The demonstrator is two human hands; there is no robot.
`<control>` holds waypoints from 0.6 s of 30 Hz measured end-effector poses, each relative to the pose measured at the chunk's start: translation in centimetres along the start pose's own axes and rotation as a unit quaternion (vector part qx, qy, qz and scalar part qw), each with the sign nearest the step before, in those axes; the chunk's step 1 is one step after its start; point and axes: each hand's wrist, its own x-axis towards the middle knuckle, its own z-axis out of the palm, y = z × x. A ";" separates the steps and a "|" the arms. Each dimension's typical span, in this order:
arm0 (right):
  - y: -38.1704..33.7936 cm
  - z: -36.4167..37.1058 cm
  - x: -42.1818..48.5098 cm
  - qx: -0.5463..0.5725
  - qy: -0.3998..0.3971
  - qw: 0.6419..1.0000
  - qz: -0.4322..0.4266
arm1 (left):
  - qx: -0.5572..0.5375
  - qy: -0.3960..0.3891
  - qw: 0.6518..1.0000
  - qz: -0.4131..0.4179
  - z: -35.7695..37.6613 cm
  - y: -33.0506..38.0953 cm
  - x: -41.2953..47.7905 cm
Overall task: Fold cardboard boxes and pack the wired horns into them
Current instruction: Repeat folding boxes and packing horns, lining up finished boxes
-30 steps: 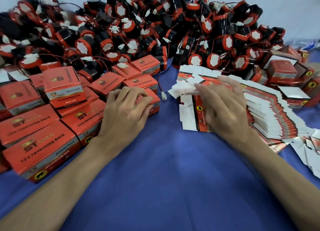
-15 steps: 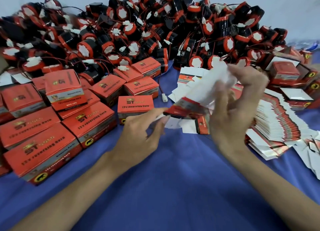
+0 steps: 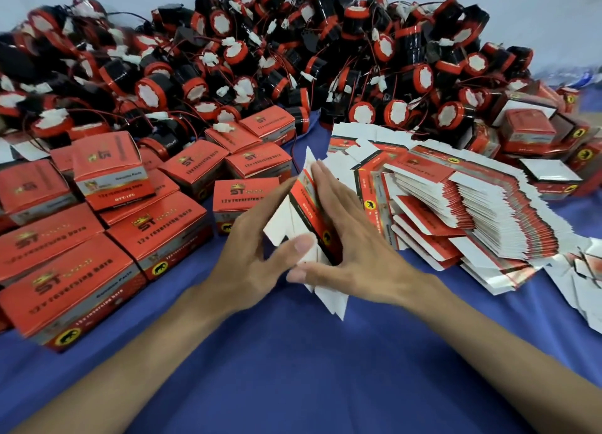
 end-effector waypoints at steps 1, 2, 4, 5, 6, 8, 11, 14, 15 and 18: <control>0.0 -0.1 0.0 0.005 -0.011 1.000 -0.004 | 0.006 -0.013 1.000 -0.003 0.0 0.1 0.0; -0.1 -0.3 -0.1 0.012 -0.022 1.000 -0.006 | 0.008 -0.019 1.000 -0.007 0.0 0.3 0.2; -0.2 -0.5 -0.2 0.042 -0.035 0.999 -0.003 | 0.003 -0.020 1.000 -0.016 -0.2 0.4 0.4; -0.1 -0.6 -0.3 0.060 -0.035 0.998 0.000 | 0.006 -0.021 1.000 -0.019 -0.3 0.3 0.5; -0.2 -0.7 -0.3 0.078 -0.032 0.996 0.002 | 0.010 -0.022 0.999 -0.021 -0.3 0.3 0.5; -0.2 -0.7 -0.4 0.115 -0.021 0.993 0.004 | 0.015 -0.018 1.000 -0.017 -0.2 0.1 0.5; -0.6 -0.7 -0.4 0.146 -0.014 0.989 -0.001 | 0.042 -0.007 0.999 -0.025 0.0 -0.5 0.5; -0.6 -0.5 -0.4 0.135 -0.019 0.991 0.007 | 0.032 -0.016 0.998 -0.042 -0.2 -1.1 0.5; -0.7 -0.3 -0.4 0.115 -0.021 0.993 0.005 | 0.024 -0.019 0.998 -0.056 -0.3 -1.0 0.5; -1.1 0.0 -0.5 0.063 -0.026 0.998 -0.007 | -0.008 -0.034 0.996 -0.087 -0.3 -0.6 0.3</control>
